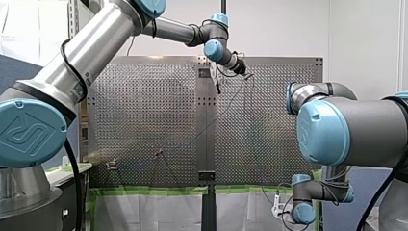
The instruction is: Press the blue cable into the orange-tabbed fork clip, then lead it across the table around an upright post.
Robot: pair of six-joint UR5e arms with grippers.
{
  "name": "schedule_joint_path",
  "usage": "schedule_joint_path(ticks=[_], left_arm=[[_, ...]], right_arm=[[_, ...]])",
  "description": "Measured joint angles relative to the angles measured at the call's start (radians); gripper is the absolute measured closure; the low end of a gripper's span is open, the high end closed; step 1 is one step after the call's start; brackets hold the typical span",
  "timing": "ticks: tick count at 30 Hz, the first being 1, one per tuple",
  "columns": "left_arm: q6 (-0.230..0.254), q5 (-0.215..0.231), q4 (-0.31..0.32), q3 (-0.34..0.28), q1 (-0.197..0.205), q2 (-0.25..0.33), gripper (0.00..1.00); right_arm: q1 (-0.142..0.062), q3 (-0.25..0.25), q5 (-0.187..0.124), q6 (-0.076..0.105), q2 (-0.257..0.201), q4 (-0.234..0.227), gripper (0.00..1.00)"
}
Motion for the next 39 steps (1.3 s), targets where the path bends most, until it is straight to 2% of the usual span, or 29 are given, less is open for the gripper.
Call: schedule_joint_path(ticks=[15,19,39], left_arm=[[0.133,-0.099,-0.021,0.0,-0.003,0.001,0.0],[0.162,-0.119,-0.029,0.0,-0.005,0.0,0.0],[0.171,-0.13,-0.047,-0.003,-0.017,0.001,0.0]], right_arm=[[0.0,0.0,-0.004,-0.002,0.0,0.0,0.99],[0.0,0.0,-0.004,-0.007,0.0,0.003,0.99],[0.0,0.0,-0.004,-0.013,0.0,0.005,0.99]])
